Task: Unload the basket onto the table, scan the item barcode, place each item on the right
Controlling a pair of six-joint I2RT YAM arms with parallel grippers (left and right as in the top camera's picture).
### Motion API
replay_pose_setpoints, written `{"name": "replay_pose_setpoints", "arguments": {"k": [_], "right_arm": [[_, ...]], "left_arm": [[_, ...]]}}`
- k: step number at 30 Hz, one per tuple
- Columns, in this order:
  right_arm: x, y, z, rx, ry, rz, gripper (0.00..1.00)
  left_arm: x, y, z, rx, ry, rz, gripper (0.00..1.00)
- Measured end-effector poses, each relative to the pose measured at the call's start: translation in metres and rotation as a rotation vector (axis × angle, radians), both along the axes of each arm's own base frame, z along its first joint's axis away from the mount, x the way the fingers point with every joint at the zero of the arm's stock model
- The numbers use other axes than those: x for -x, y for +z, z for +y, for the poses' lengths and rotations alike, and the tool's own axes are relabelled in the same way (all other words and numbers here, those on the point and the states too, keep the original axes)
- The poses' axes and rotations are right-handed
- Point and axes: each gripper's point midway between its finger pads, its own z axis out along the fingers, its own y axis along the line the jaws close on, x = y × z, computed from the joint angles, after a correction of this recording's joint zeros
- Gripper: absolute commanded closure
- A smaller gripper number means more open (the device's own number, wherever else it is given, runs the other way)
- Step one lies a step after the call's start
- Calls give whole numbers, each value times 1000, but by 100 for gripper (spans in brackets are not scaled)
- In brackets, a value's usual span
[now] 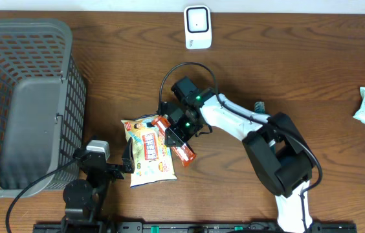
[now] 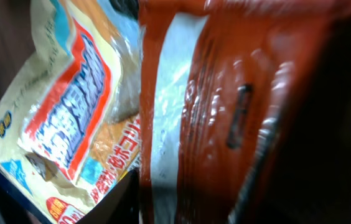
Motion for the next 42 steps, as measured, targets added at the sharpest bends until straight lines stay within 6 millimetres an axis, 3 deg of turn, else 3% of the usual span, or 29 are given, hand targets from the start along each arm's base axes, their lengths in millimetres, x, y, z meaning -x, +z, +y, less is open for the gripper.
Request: {"name": "replay_pose_setpoints", "arguments": {"k": [7,19,24,27,30,36,42], "right_arm": [[-2,2,-3,-89,23,48,98],[-29,42,-17,-333,-68,167,99],[-49,56,-33,-288,-180,146,98],[-63,74,-46,-212,-311,113,98],[-71,107,-59,-174,-446,81,98],[-67,174,-73,-194,-627,52,98],[-51,194,-86,-157,-745,108,98]], "left_arm": [[0,0,0,0,0,0,2],[0,0,0,0,0,0,2],[0,0,0,0,0,0,2],[0,0,0,0,0,0,2],[0,0,0,0,0,0,2],[0,0,0,0,0,0,2],[0,0,0,0,0,0,2]]}}
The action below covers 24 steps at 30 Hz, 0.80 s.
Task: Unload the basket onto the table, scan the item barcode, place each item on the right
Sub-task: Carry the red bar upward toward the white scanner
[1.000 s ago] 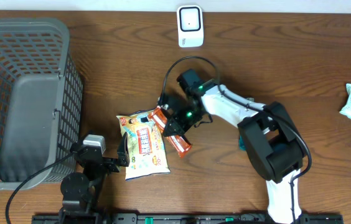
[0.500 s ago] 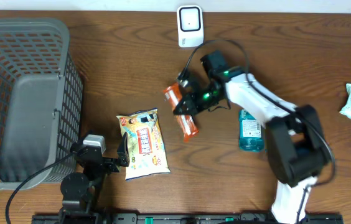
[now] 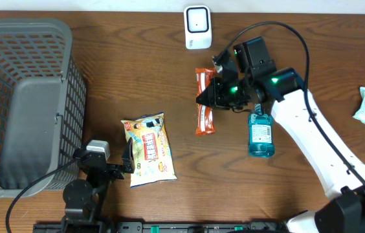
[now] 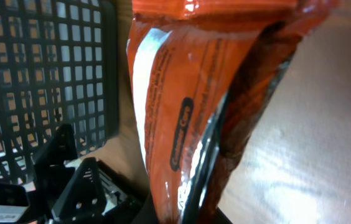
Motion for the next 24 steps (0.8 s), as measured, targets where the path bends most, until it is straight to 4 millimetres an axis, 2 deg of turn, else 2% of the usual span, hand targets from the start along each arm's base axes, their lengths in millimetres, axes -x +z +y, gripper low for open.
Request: {"name": "replay_pose_setpoints", "arguments": {"k": [7,15,20,24], "right_arm": [[19,-1,2,27,-8,65,99],[27,-4,0,49,-10,97,99],[19,-10,-9,108,-41,59,99],[-2,-16,-25,221,-84,-53,99]], "left_arm": [[0,0,0,0,0,0,2],[0,0,0,0,0,0,2],[0,0,0,0,0,0,2],[0,0,0,0,0,0,2]]}}
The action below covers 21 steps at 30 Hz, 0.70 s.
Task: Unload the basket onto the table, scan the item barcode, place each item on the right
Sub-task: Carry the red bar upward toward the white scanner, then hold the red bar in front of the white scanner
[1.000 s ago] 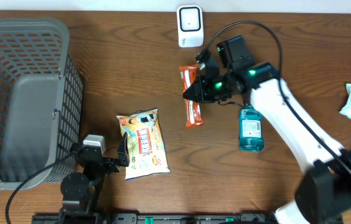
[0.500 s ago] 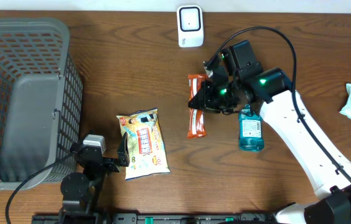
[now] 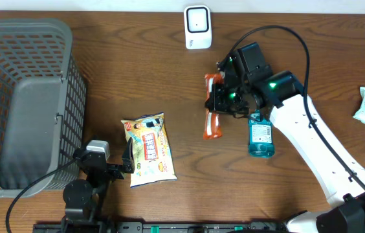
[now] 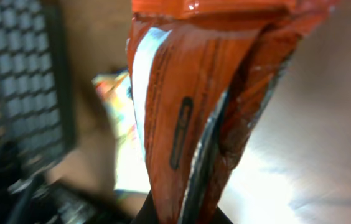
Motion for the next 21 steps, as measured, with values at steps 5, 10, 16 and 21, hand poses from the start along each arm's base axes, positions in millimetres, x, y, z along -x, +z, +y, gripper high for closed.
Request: {"name": "replay_pose_setpoints", "arguments": {"k": [5,10,16,21], "right_arm": [[-41,8,-17,148,9,-242,99],[-87,35,-18,243,65,-531,99],[-140,41,-19,394,97,-764,99],[-187,34,-16,535,116,-941,99]], "left_arm": [[0,0,0,0,0,0,2],[0,0,0,0,0,0,2],[0,0,0,0,0,0,2],[0,0,0,0,0,0,2]]}}
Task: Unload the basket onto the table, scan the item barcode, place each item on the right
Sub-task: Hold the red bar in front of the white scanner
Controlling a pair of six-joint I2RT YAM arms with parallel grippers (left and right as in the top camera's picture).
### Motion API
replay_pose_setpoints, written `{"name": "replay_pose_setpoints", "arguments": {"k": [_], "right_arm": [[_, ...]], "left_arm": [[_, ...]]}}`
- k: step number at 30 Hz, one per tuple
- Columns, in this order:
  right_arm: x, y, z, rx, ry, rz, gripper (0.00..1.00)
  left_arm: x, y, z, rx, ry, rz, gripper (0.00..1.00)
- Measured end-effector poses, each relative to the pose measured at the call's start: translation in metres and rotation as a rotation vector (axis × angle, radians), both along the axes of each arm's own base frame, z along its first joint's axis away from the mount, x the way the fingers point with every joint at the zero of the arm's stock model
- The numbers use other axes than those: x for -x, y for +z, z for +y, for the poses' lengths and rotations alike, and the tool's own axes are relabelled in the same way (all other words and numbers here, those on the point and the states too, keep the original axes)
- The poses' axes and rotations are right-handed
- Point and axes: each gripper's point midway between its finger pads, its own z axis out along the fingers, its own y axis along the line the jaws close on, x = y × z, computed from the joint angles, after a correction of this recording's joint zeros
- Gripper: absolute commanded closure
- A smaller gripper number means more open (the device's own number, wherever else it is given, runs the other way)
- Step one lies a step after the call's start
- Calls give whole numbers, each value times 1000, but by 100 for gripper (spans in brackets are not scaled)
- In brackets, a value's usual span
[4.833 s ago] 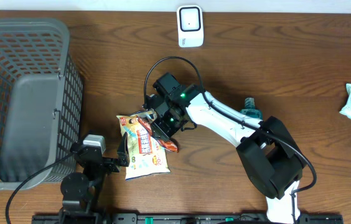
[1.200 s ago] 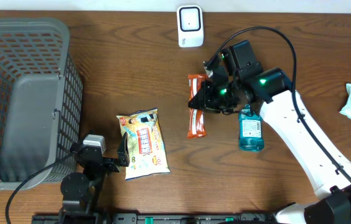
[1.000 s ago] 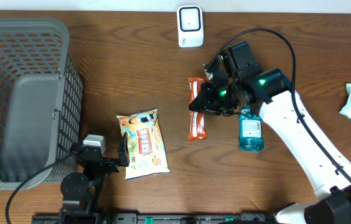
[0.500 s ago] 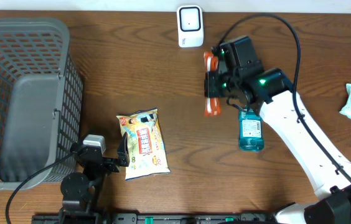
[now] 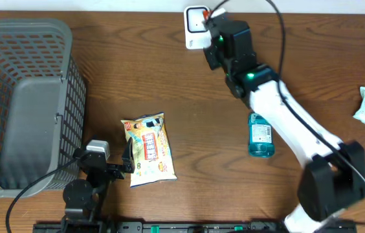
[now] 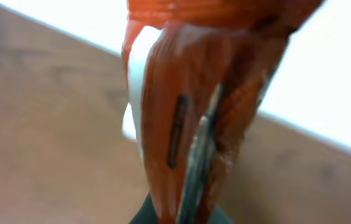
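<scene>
The orange snack packet [image 6: 182, 106] fills the right wrist view, hanging upright with my right gripper [image 6: 178, 214] shut on its lower end. Overhead, the right gripper [image 5: 210, 24] is at the table's far edge, right against the white barcode scanner [image 5: 192, 31] and partly covering it. Only a sliver of the orange packet [image 5: 206, 11] shows there. A white shape behind the packet in the wrist view is blurred. The left gripper [image 5: 127, 162] rests at the near edge beside a yellow snack bag; its jaws are too small to read.
A grey mesh basket [image 5: 21, 97] stands at the left. A yellow snack bag [image 5: 149, 150] lies near the front. A blue bottle [image 5: 261, 134] lies under the right arm. A pale green packet and a small orange one sit at the right edge.
My right gripper, still holding the orange packet, has moved from mid-table beside the blue bottle to the far edge at the scanner. The left arm has not moved.
My right gripper was shut on the orange packet right beside the yellow snack bag. Then it held the packet in the air mid-table, below the scanner and next to the blue bottle. Now the packet is up against the scanner at the far edge.
</scene>
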Motion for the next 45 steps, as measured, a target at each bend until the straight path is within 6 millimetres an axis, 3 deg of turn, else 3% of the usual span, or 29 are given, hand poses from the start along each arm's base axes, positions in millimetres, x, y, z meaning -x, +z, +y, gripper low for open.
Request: {"name": "replay_pose_setpoints", "arguments": {"k": [6,13,19,24,32,39,43,45], "right_arm": [[-50,-6,4,148,-24,-235,99],[-108,-36,18,409,-9,-328,99],[-154,-32,35,480,-30,-417,99],[-177,-34,47,545,-23,-486,99],[-183,-97,50,631,19,-427,99],[-178,-103,58,640,29,-394,99],[-165,-118,61,639,71,-252,99],[-156,-112,59,630,84,-179,99]], "left_arm": [[0,0,0,0,0,0,2],[0,0,0,0,0,0,2],[0,0,0,0,0,0,2],[0,0,0,0,0,0,2],[0,0,0,0,0,0,2],[0,0,0,0,0,0,2],[0,0,0,0,0,0,2],[0,0,0,0,0,-1,2]]}}
